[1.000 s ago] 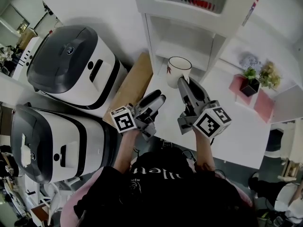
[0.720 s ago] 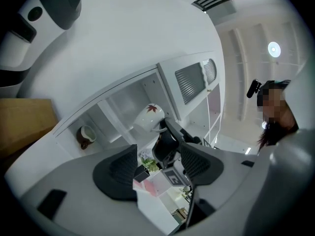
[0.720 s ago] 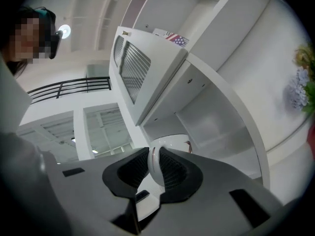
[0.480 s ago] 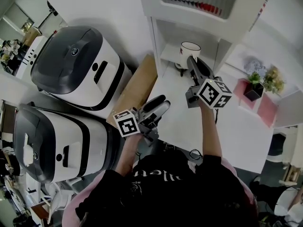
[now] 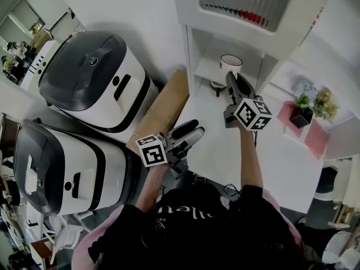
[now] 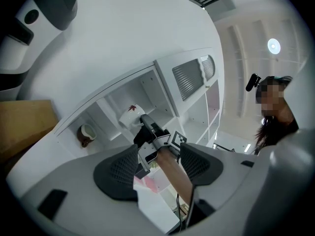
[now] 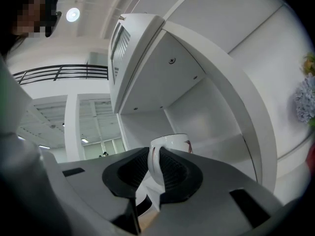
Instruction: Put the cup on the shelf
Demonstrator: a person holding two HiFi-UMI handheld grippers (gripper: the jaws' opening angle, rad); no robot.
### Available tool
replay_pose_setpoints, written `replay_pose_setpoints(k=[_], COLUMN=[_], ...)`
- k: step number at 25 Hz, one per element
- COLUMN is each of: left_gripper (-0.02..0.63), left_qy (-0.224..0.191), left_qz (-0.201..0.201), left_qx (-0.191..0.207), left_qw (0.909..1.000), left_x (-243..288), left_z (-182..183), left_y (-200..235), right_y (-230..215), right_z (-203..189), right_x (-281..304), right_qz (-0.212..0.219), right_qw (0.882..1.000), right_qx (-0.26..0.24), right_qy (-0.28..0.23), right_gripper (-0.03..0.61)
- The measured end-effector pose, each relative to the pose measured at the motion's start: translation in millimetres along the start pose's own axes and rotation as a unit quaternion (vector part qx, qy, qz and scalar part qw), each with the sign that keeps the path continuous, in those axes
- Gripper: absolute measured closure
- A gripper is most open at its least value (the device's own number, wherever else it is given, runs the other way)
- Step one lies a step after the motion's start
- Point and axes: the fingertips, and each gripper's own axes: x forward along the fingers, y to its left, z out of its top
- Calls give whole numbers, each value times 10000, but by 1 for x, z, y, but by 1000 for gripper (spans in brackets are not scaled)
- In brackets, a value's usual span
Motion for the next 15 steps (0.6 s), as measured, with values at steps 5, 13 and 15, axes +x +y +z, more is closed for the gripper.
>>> replay_pose_setpoints(k=[5, 13, 15], left_gripper=[347, 350, 350], left_qy=[-21, -63, -105], left_qz=[-34, -61, -59], left_qx=[1, -16, -2], left_qw=[10000, 10000, 9999], left_x=[0, -5, -7], left_z=[-1, -5, -3], left_y=[-2, -5, -6], right_y=[7, 11, 9], right_z=[-12, -30, -35], right_x=[-7, -1, 7], right_qz=[-21, -46, -90], right_qw=[9994, 9957, 9931], right_qx=[-341, -679, -784], right_qy=[94, 625, 864], right_gripper=[489, 489, 491])
